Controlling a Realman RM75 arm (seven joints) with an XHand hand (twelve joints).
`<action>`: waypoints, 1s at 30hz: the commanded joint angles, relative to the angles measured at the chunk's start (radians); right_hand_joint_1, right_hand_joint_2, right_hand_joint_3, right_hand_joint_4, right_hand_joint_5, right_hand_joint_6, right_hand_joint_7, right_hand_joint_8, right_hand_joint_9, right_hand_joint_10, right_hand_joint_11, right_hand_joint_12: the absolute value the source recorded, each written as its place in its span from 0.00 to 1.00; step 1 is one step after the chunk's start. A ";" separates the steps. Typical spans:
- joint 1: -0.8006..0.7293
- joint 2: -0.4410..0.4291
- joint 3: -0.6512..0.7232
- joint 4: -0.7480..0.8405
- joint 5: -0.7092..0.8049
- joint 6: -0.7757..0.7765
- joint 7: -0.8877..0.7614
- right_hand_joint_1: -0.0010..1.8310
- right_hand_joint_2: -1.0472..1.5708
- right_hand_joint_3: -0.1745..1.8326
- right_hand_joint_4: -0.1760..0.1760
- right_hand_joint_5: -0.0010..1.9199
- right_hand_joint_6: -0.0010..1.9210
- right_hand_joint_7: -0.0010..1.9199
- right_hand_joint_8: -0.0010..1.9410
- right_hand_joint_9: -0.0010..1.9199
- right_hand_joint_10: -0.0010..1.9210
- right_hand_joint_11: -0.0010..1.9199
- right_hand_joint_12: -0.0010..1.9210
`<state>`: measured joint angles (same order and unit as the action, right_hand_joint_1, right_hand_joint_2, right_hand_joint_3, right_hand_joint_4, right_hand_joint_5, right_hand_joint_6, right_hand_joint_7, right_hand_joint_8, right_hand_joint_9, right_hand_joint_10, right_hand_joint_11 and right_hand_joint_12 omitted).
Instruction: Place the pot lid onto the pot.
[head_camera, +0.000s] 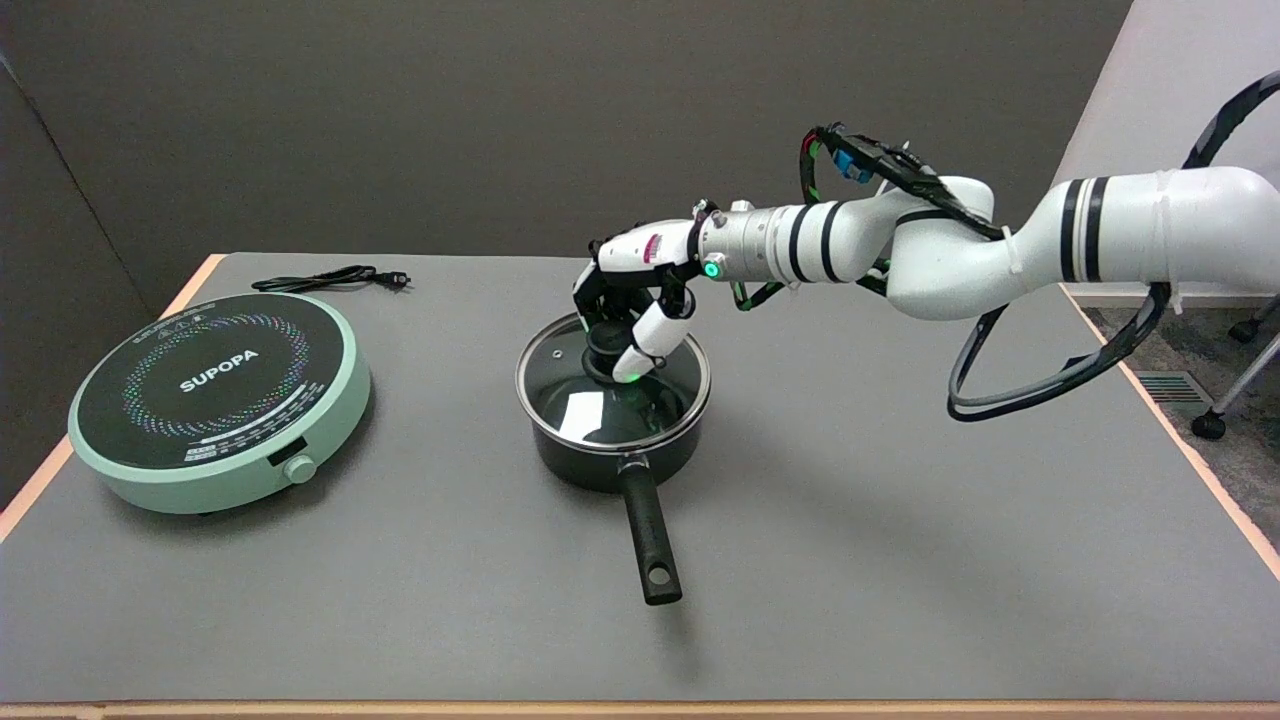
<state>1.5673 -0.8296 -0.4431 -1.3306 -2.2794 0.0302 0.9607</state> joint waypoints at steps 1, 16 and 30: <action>-0.003 0.002 -0.021 0.000 0.000 -0.010 0.005 0.66 0.79 0.23 0.40 0.40 0.68 0.53 0.55 0.47 0.89 0.34 0.76; 0.005 0.003 -0.021 0.007 0.000 -0.010 0.005 0.66 0.79 0.24 0.40 0.40 0.68 0.53 0.56 0.47 0.89 0.34 0.76; 0.001 0.008 -0.019 0.010 0.000 -0.003 0.005 0.74 0.75 0.29 1.00 0.38 0.45 0.50 0.58 0.45 0.79 0.22 0.86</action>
<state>1.5685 -0.8252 -0.4613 -1.3242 -2.2786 0.0234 0.9658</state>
